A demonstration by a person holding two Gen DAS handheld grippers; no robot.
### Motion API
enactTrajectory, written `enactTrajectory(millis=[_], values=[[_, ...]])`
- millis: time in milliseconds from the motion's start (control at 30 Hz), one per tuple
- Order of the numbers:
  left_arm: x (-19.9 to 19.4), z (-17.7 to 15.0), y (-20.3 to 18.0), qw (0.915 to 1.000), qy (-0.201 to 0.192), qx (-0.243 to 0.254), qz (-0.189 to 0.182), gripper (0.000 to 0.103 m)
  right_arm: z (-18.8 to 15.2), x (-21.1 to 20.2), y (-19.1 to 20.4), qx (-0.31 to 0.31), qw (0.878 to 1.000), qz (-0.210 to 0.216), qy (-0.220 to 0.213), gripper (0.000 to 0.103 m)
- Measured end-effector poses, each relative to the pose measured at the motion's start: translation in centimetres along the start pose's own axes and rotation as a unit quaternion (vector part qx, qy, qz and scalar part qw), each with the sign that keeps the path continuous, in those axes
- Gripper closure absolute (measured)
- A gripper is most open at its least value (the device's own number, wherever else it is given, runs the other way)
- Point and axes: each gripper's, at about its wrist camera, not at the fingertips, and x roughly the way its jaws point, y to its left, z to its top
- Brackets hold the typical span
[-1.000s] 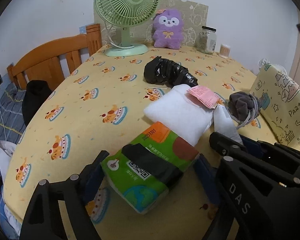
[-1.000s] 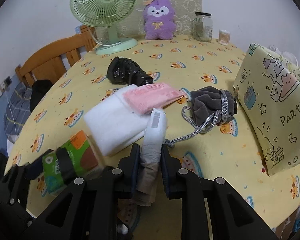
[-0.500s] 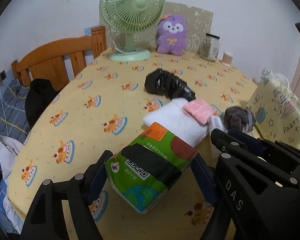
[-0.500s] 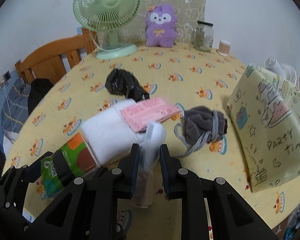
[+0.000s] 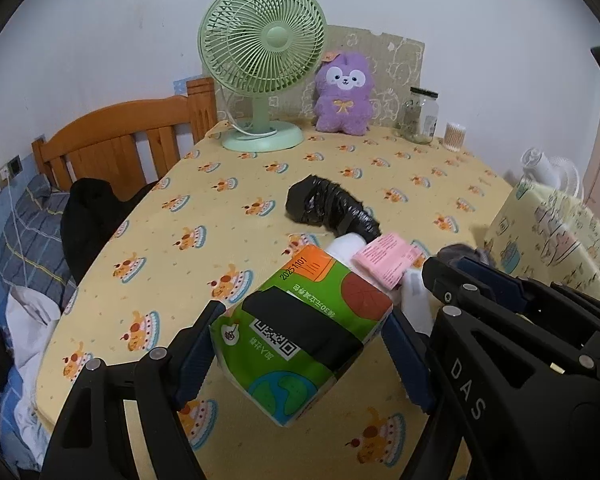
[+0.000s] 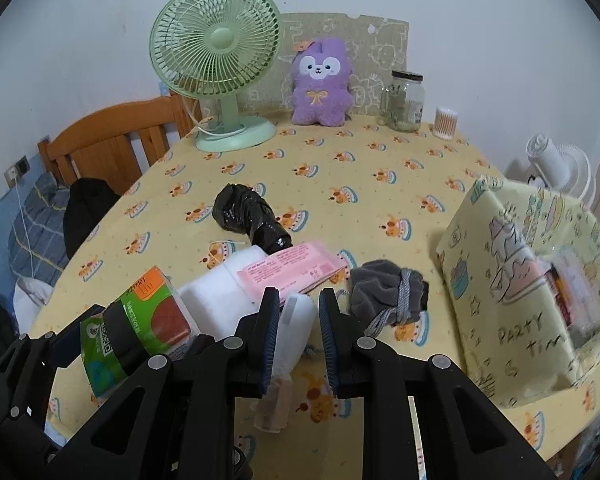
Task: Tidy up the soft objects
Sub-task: 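Lift the green tissue pack with the left gripper while the right gripper lifts the white roll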
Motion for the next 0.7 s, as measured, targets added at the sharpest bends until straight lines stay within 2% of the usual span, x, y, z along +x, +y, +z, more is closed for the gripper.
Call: enactTrajectory(millis=[33, 100, 133, 167, 200, 300, 467, 533, 567, 633, 667, 700], values=[[0.1, -0.2, 0.0, 1.0, 0.002, 0.003, 0.004, 0.023, -0.3, 0.1, -0.1, 0.003, 1.0, 0.005, 0.001, 0.074], [0.2, -0.6, 0.1, 1.0, 0.008, 0.004, 0.003, 0.023, -0.8, 0.5, -0.1, 0.008, 1.0, 0.012, 0.009, 0.049], [0.2, -0.7, 0.2, 1.0, 0.008, 0.003, 0.0, 0.023, -1.0, 0.6, -0.3, 0.015, 1.0, 0.006, 0.012, 0.043], [0.2, -0.7, 0.3, 1.0, 0.005, 0.004, -0.001, 0.022, -1.1, 0.8, -0.6, 0.026, 1.0, 0.003, 0.014, 0.028], [0.2, -0.8, 0.4, 1.0, 0.003, 0.006, 0.0, 0.022, -1.1, 1.1, -0.8, 0.036, 0.999, 0.005, 0.018, 0.025], [0.5, -1.3, 0.6, 1.0, 0.005, 0.008, 0.002, 0.022, -1.3, 1.7, -0.9, 0.039, 0.999, 0.002, 0.026, 0.025], [2.7, -2.5, 1.0, 0.9992, 0.041, 0.004, 0.002, 0.022, -2.5, 3.6, -0.6, 0.037, 0.998, -0.012, 0.047, 0.025], [3.3, -2.7, 1.2, 0.9989, 0.047, -0.002, 0.0, 0.022, -3.0, 4.6, -0.6, 0.036, 0.997, -0.022, 0.06, 0.026], [3.3, -2.7, 1.2, 0.9991, 0.043, 0.001, 0.001, 0.022, -3.1, 4.6, -0.2, 0.02, 0.998, -0.035, 0.047, 0.035], [3.4, -2.6, 1.4, 0.999, 0.044, -0.005, 0.005, 0.022, -3.0, 4.8, -0.1, 0.018, 0.998, -0.031, 0.042, 0.05], [3.5, -2.5, 1.5, 0.999, 0.043, -0.009, 0.005, 0.022, -2.8, 4.9, -0.1, 0.02, 0.998, -0.034, 0.04, 0.072], [3.5, -2.4, 1.6, 0.999, 0.043, -0.013, 0.005, 0.022, -2.7, 5.0, -0.2, 0.021, 0.999, -0.032, 0.039, 0.083]])
